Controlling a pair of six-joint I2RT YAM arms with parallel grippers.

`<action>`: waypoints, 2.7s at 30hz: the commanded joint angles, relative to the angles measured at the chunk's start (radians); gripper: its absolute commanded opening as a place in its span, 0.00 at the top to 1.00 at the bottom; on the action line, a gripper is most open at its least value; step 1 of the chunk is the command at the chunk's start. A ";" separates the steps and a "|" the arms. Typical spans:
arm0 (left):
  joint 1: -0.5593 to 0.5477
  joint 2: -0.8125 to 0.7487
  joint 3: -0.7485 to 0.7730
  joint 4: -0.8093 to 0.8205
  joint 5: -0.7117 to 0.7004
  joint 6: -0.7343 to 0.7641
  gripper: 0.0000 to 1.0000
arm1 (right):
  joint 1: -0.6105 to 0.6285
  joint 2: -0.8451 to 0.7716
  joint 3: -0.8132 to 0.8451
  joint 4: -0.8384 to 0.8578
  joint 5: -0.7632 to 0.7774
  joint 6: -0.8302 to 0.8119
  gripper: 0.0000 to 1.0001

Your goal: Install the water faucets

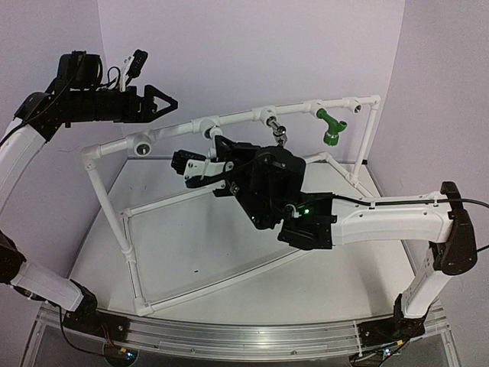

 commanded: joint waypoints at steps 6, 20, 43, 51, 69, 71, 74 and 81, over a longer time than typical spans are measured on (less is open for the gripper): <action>-0.001 -0.030 0.009 0.039 0.015 -0.006 0.06 | -0.003 -0.020 -0.006 0.057 -0.047 -0.009 1.00; -0.001 -0.022 0.020 0.035 0.013 -0.003 0.06 | -0.005 -0.004 0.009 0.027 -0.037 0.016 1.00; -0.001 -0.024 0.007 0.042 0.011 -0.003 0.06 | -0.027 0.010 0.015 0.026 -0.073 0.016 1.00; -0.001 -0.032 0.000 0.043 0.008 -0.004 0.06 | -0.027 0.024 0.034 0.024 -0.082 0.012 1.00; 0.000 -0.027 -0.005 0.055 0.021 -0.007 0.06 | -0.079 0.007 0.039 0.022 -0.117 0.005 1.00; -0.001 -0.029 -0.005 0.055 0.021 -0.009 0.06 | -0.079 0.011 0.045 0.022 -0.122 0.013 1.00; 0.000 -0.031 -0.007 0.051 0.018 -0.010 0.06 | -0.079 0.023 0.058 0.022 -0.121 0.036 1.00; -0.001 -0.038 -0.015 0.044 0.015 -0.014 0.06 | -0.079 0.049 0.082 0.024 -0.076 0.120 1.00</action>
